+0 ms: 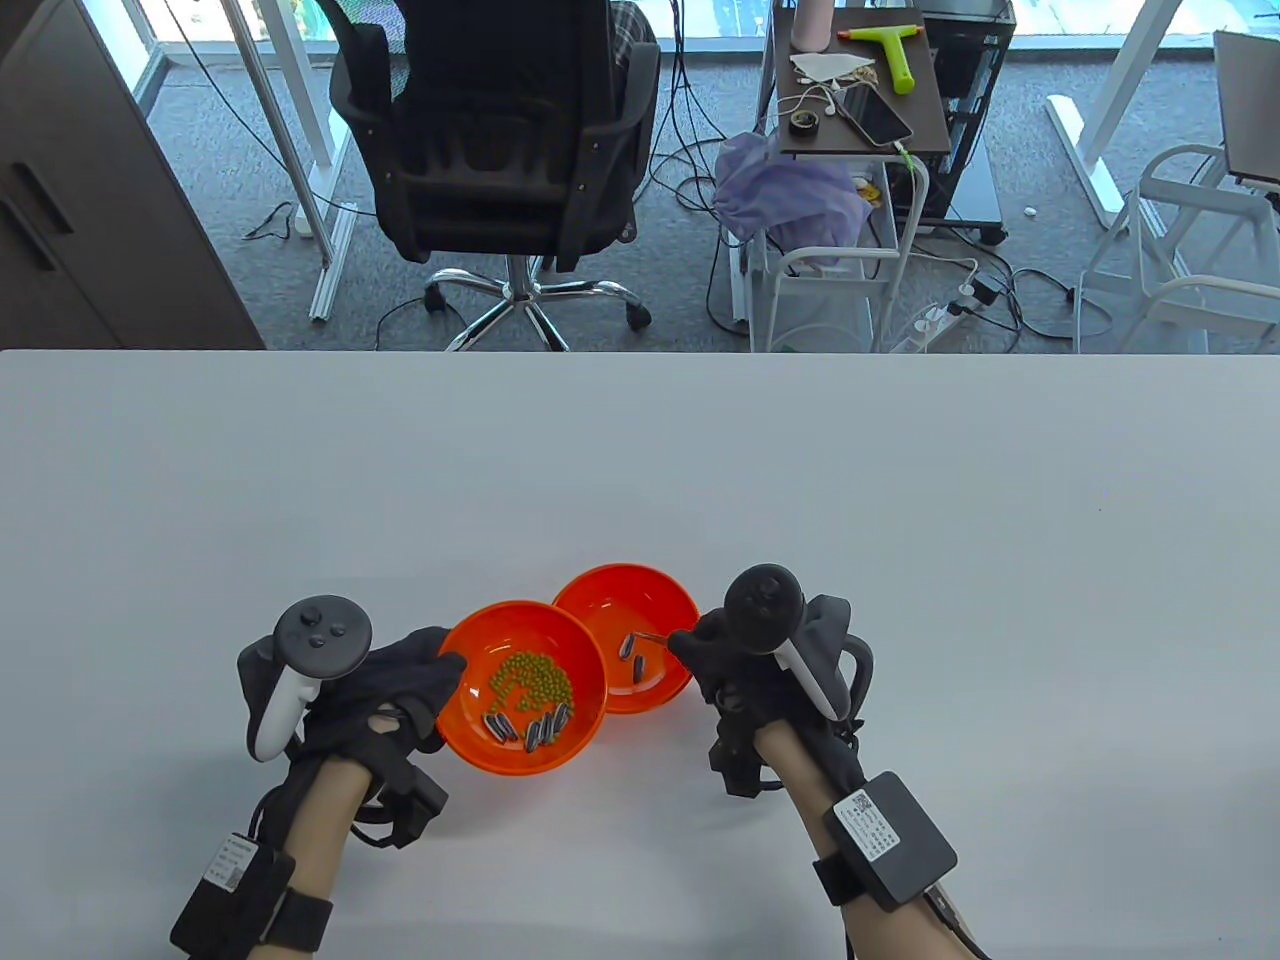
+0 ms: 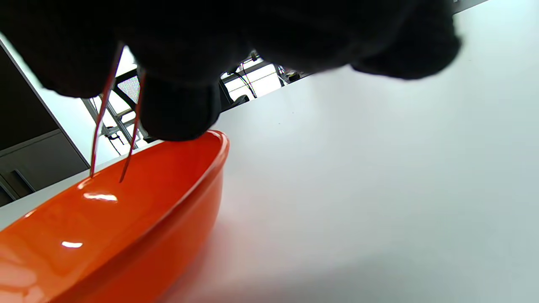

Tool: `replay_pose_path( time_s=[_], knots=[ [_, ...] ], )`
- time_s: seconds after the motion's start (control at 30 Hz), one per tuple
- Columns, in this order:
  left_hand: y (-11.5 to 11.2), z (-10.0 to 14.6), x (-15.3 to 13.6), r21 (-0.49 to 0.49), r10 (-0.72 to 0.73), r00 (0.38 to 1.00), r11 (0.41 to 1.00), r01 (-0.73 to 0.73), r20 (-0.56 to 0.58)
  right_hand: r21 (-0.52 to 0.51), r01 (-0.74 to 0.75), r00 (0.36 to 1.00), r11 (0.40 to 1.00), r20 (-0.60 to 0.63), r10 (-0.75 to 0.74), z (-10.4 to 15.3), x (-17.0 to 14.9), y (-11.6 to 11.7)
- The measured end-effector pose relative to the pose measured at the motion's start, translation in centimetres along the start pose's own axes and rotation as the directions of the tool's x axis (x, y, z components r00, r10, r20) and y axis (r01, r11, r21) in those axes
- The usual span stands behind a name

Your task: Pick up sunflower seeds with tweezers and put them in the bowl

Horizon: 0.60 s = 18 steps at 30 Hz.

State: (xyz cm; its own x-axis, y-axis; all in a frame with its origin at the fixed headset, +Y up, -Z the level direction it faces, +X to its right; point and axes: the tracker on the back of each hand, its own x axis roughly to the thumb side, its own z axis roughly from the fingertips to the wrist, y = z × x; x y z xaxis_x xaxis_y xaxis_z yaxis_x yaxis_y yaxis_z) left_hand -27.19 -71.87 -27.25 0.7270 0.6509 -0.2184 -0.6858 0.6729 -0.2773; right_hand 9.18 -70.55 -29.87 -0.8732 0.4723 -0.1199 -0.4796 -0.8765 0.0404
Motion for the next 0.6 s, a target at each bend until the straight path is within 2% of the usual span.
replay_pose_path(
  time_s=[0.23, 0.47, 0.6],
  knots=[
    [0.0, 0.0, 0.0, -0.002, -0.001, 1.0, 1.0, 0.001, -0.001, 0.014, 0.133, 0.985, 0.991, 0.105, -0.134, 1.1, 1.7, -1.1],
    [-0.1, 0.0, 0.0, -0.004, 0.0, 1.0, 1.0, 0.0, 0.0, 0.107, 0.098, 0.966, 0.989, 0.23, -0.12, 2.5, 4.4, 0.0],
    [-0.2, 0.0, 0.1, -0.005, -0.003, 1.0, 1.0, 0.003, 0.003, 0.124, 0.067, 0.953, 0.99, 0.284, -0.1, 3.2, 5.4, 0.9]
  ],
)
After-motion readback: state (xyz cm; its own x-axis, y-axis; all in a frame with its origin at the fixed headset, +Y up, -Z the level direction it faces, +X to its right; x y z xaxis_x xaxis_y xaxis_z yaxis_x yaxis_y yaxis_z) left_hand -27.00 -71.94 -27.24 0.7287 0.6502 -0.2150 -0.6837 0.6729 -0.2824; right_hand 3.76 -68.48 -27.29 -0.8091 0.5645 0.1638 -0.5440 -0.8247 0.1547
